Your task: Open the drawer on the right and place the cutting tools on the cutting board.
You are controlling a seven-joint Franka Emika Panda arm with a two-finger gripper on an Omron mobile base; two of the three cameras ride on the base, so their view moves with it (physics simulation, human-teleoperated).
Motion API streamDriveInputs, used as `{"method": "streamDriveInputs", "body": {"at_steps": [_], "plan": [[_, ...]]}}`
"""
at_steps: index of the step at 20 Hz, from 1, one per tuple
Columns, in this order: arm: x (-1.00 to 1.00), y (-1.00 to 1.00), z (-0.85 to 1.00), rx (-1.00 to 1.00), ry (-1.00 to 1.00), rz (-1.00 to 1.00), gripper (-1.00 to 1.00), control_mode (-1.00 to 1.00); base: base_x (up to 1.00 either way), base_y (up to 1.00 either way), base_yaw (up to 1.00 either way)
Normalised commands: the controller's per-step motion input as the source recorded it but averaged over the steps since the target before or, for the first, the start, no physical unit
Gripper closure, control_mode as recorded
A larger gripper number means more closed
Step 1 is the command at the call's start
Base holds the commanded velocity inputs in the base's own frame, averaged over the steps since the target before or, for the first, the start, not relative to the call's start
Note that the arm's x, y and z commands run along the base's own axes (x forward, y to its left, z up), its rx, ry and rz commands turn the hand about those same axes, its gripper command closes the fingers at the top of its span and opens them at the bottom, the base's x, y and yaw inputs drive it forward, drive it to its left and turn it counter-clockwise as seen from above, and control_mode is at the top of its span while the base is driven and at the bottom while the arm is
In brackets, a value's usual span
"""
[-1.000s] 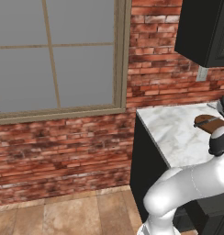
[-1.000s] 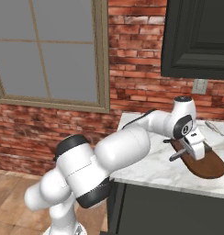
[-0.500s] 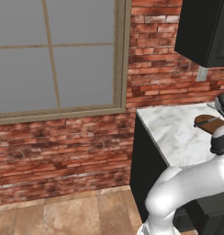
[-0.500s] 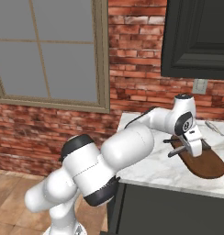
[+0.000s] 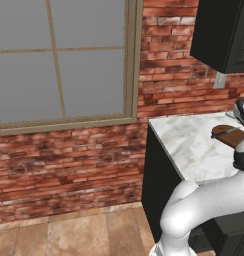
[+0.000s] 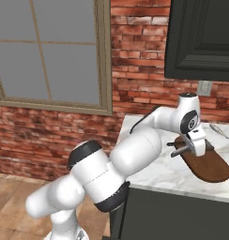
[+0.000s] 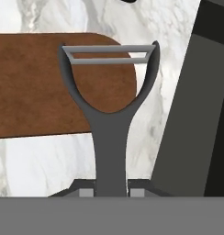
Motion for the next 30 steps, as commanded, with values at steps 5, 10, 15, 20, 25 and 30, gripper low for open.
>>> {"method": "streamDriveInputs", "body": {"at_steps": [5,10,15,20,25,30], "plan": [[0.14,0.38,0.00,0.00,0.00,0.00,1.00,-1.00,0.00,0.00,0.00],[0.13,0.41,0.00,0.00,0.00,0.00,1.00,-1.00,0.00,0.00,0.00],[0.17,0.32,0.00,0.00,0.00,0.00,1.00,-1.00,0.00,0.00,0.00],[0.21,0.14,0.00,0.00,0.00,-0.01,1.00,-1.00,0.00,0.00,0.00],[0.31,0.00,0.00,0.00,0.00,0.00,1.00,-1.00,0.00,0.00,0.00],[0.33,0.00,0.00,0.00,0.00,0.00,1.00,-1.00,0.00,0.00,0.00]]}}
